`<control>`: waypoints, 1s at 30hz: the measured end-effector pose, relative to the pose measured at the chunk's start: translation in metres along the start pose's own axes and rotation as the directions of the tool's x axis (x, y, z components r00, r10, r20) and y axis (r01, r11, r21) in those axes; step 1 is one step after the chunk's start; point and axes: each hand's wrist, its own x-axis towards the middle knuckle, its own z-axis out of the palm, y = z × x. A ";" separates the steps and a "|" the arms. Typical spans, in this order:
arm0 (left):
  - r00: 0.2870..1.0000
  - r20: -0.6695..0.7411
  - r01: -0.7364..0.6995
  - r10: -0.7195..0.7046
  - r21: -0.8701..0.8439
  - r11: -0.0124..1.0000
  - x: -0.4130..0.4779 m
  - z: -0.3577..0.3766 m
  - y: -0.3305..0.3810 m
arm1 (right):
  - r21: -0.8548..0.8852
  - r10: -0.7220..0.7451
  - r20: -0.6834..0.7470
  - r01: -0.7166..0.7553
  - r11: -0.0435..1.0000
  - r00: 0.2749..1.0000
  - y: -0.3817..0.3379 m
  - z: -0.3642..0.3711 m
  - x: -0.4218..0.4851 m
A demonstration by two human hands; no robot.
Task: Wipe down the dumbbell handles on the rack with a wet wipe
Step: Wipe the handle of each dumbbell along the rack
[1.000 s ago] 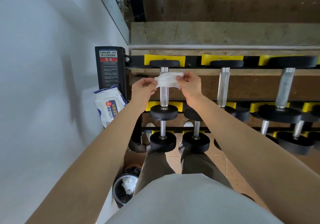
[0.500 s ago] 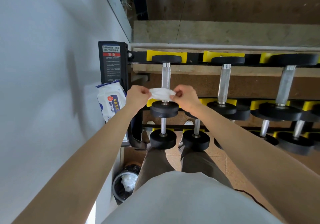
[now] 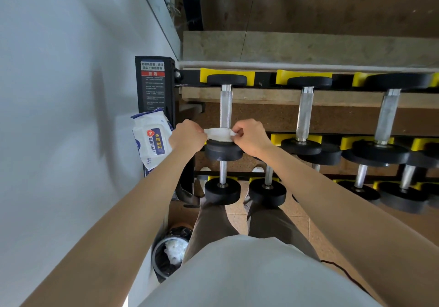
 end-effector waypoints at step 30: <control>0.814 0.537 0.550 0.221 -0.835 0.005 0.063 -0.009 0.060 | 0.883 0.343 0.012 -0.170 0.437 0.939 -0.039 -0.026 0.056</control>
